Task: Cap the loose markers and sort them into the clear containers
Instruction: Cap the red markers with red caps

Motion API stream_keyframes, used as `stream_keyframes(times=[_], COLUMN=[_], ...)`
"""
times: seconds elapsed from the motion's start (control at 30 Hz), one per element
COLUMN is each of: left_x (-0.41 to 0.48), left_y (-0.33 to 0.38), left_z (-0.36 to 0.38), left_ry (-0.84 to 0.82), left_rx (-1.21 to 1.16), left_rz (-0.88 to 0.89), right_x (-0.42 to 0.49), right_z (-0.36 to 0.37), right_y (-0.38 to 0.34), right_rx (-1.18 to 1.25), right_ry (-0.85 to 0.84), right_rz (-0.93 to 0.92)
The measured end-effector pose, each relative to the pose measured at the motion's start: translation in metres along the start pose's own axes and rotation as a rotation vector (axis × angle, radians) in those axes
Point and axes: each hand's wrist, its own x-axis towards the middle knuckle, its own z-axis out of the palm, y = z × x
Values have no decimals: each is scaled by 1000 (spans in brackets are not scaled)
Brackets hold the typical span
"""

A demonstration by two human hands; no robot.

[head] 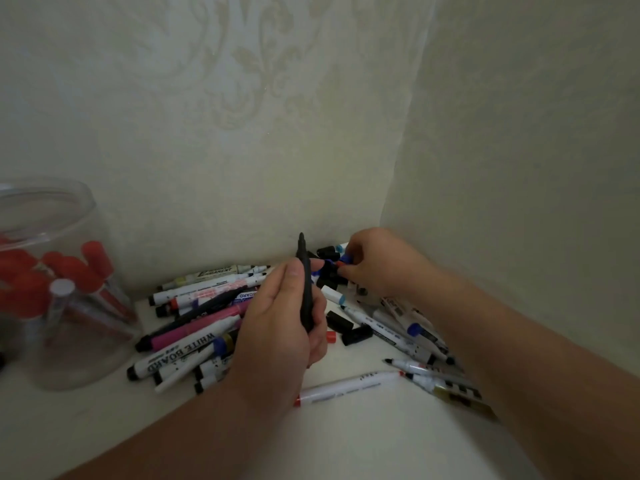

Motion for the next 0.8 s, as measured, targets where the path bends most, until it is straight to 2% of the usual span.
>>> stream_keyframes(times=[0.13, 0.2, 0.27, 0.37, 0.43, 0.5, 0.63, 0.8], left_x=[0, 0, -1, -9, -15, -17, -13, -13], left_y=[-3, -3, -3, -1, -2, -4, -6, -7], left_z=[-3, -3, -5, -5, -3, -2, -2, 1], left_ry=[6, 10, -15, -190, -308, -353, -253, -243], left_rx=[-5, 16, 91, 381, 573, 713, 723, 740], left_rz=[48, 49, 35, 22, 89, 174, 192, 178], right_x=[21, 26, 21, -8, -37, -66, -96, -101], right_z=[7, 5, -6, -29, -42, -45, -31, -20], right_y=[-11, -11, -9, -9, -9, -5, 6, 9], right_rx=[-141, -137, 43, 505, 837, 1042, 1275, 1314], right_ry=[-61, -41, 56, 274, 323, 328, 403, 423], right_rz=[30, 34, 61, 99, 98, 76, 49, -60])
